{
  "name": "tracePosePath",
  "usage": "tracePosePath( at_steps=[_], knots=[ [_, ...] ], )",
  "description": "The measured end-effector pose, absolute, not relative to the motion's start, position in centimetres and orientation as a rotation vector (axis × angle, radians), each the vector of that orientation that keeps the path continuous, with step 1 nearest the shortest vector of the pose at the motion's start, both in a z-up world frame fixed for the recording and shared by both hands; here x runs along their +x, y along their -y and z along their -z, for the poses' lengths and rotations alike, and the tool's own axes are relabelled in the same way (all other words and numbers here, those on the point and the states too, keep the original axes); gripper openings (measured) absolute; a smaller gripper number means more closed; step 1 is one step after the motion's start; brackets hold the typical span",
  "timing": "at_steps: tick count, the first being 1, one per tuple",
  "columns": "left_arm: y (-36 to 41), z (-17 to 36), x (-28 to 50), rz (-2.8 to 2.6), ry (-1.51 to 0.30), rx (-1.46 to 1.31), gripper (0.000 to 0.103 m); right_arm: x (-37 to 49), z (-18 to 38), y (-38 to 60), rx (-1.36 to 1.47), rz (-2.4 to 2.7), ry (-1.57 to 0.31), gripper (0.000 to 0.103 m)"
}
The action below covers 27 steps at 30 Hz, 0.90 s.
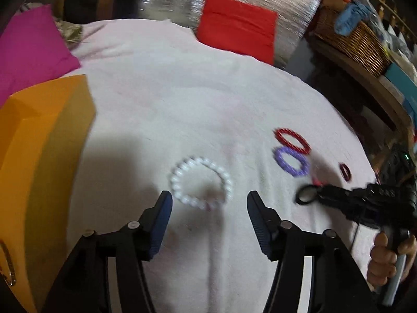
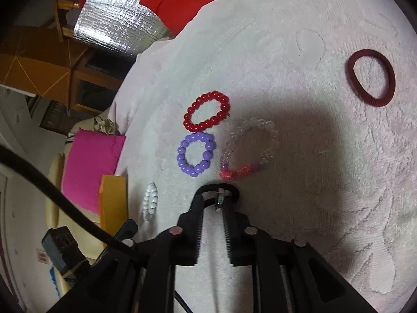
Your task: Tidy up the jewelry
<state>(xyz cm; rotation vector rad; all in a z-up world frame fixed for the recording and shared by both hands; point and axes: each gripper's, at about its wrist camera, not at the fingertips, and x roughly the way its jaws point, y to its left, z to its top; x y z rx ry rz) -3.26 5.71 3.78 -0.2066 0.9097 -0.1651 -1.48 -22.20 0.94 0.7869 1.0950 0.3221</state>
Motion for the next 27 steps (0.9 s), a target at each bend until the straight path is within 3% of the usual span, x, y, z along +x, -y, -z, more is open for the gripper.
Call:
tracePosePath(
  at_steps=[5,10,12,14,16,18,19,21,22,23,27],
  knots=[
    [-5.1,-2.3,-1.5,0.119,-0.959,-0.149,0.068,-1.2,-1.0,21.9,0.817,-0.319,-1.078,0.032],
    [-4.2,-1.7,-0.7,0.136,-0.972,-0.127,0.068,-0.6,-0.9,20.9,0.860,-0.293,-1.060,0.035],
    [-3.8,-1.5,-0.6,0.141,-0.972,-0.114,0.068,-0.5,-0.7,20.7,0.902,-0.290,-1.048,0.041],
    [-3.4,-1.5,-0.5,0.141,-0.962,-0.099,0.068,-0.3,-0.8,20.5,0.936,-0.295,-1.026,0.055],
    [-3.1,-1.4,-0.4,0.148,-0.957,-0.097,0.068,-0.3,-1.0,20.0,0.939,-0.284,-1.011,0.058],
    [-2.8,-1.3,-0.4,0.168,-0.948,-0.095,0.059,-0.2,-1.1,19.7,0.924,-0.268,-1.001,0.058],
    [-2.4,-1.3,-0.7,0.179,-0.945,-0.082,0.046,-0.1,-1.1,19.4,0.916,-0.263,-0.998,0.057],
    [-2.0,-1.4,-0.8,0.193,-0.935,-0.054,0.037,0.0,-1.2,19.0,0.884,-0.233,-0.998,0.046],
    [-1.9,-1.4,-0.7,0.202,-0.935,-0.051,0.025,0.1,-1.2,18.8,0.854,-0.207,-1.005,0.029],
    [-1.9,-1.4,-0.8,0.213,-0.935,-0.052,0.023,0.2,-1.0,18.7,0.826,-0.182,-1.018,0.013],
    [-2.1,-1.7,-0.9,0.224,-0.932,-0.071,0.020,0.4,-1.0,18.7,0.805,-0.189,-1.014,0.007]
  ],
)
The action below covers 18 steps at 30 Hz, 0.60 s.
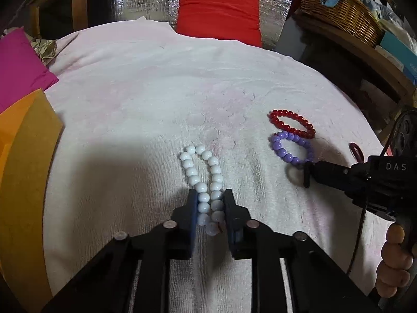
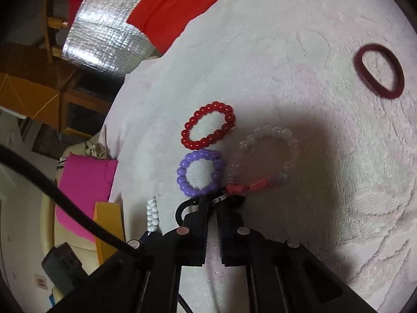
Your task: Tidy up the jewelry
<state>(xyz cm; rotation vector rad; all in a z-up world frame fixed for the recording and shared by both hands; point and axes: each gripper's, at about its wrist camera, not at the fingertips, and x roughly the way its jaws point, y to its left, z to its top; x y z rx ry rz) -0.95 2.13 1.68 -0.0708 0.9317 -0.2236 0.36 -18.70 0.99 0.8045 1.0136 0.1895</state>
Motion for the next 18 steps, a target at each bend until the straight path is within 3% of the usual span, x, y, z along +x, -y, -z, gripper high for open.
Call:
tracePosePath(
  at_steps=[13,16,18],
  knots=[
    [-1.9,-4.5,-3.3,0.292,-0.847,-0.077,0.019,-1.2,-4.1,20.1,0.715,-0.325,-0.913,0.005],
    [-2.1,-4.6,-3.6,0.287,-0.848,-0.080,0.019,-1.1,-3.3,21.1,0.791,-0.305,-0.978,0.009],
    [-2.1,-4.8,-3.7,0.279,-0.842,-0.073,0.019,-0.8,-2.6,21.2,0.823,-0.301,-1.019,0.027]
  ],
)
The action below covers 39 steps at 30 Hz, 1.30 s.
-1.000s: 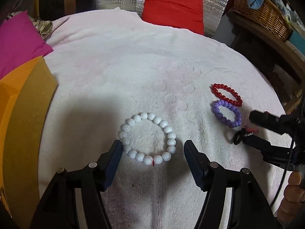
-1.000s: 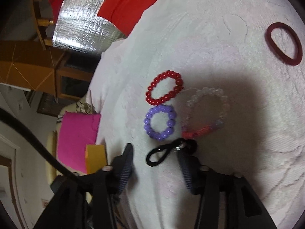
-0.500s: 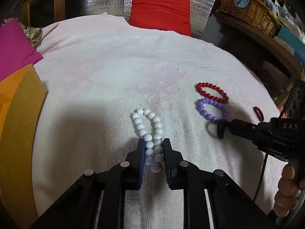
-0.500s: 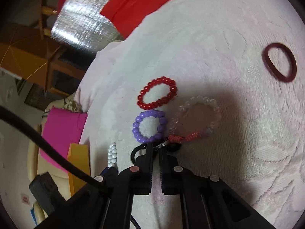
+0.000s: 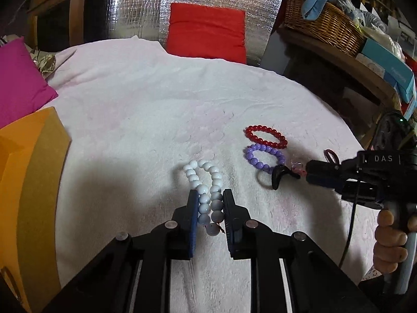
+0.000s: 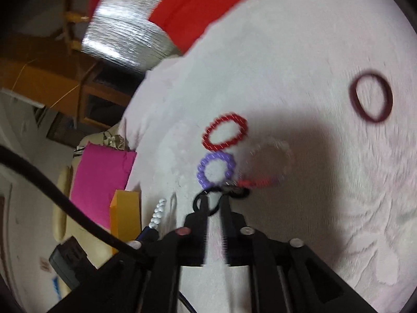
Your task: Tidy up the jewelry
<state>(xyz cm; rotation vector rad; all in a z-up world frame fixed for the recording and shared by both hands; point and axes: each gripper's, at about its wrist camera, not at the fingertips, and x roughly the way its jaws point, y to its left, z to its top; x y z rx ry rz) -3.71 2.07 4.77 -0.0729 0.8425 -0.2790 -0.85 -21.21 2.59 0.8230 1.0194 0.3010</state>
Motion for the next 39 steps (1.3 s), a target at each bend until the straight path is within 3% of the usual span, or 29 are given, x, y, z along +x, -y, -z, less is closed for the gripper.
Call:
tracePosePath(
  at_steps=[3,7,10,12,14,17,29,39],
  knots=[
    [-2.3,-5.0,-3.8,0.275,-0.837,-0.080,0.019,-0.7,-2.9,19.5,0.756,-0.294,-1.009,0.047],
    [-2.6,-5.2,-4.1,0.257,-0.831,-0.065,0.019,-0.4,-3.1,16.9,0.642,-0.274,-1.015,0.055],
    [-3.0,-5.3,-4.3,0.252,-0.831,-0.069,0.019,0.2,-2.9,14.6,0.508,-0.167,-1.024,0.056],
    [-3.3,-5.5,-4.4,0.245,-0.825,-0.069,0.019,0.3,-2.6,14.0,0.463,-0.107,-1.011,0.051],
    [-3.6,-5.7,-4.6,0.247,-0.819,-0.075,0.019,0.4,-2.7,13.4,0.396,-0.047,-1.007,0.027],
    [-4.2,-6.2,-4.9,0.239,-0.802,-0.083,0.019,0.2,-2.7,13.7,0.378,-0.034,-1.002,0.008],
    [-7.1,-9.4,-7.6,0.194,-0.671,-0.153,0.019,-4.2,-8.4,16.7,0.490,-0.356,-0.775,0.006],
    [-13.9,-11.3,-9.9,0.009,-0.563,-0.260,0.014,-2.7,-13.0,7.9,0.446,-0.563,-0.738,0.006]
  ],
)
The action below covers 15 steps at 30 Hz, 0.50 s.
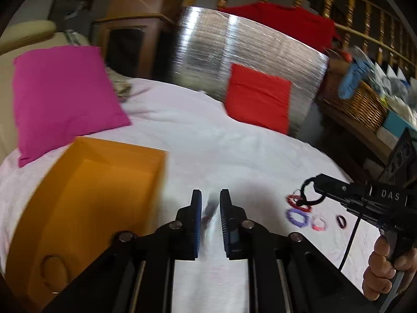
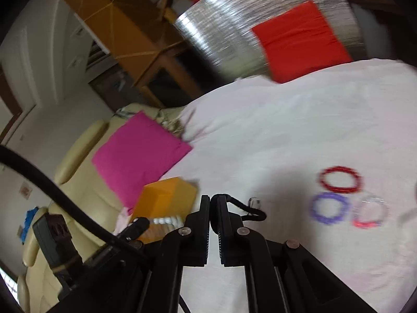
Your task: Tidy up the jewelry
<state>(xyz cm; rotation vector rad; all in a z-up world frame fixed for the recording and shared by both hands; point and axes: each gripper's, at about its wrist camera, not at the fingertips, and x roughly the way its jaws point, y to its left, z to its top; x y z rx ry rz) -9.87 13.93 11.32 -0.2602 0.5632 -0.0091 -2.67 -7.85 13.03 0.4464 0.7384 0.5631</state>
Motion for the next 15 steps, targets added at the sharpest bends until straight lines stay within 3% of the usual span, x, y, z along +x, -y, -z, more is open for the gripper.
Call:
tracePosePath(
  at_steps=[15],
  knots=[
    [-25.7,-9.2,-12.2,-0.229,-0.588,-0.419,0.014,2.6,-12.2,-14.6,0.294,-0.824,-0.926,0.006]
  ],
)
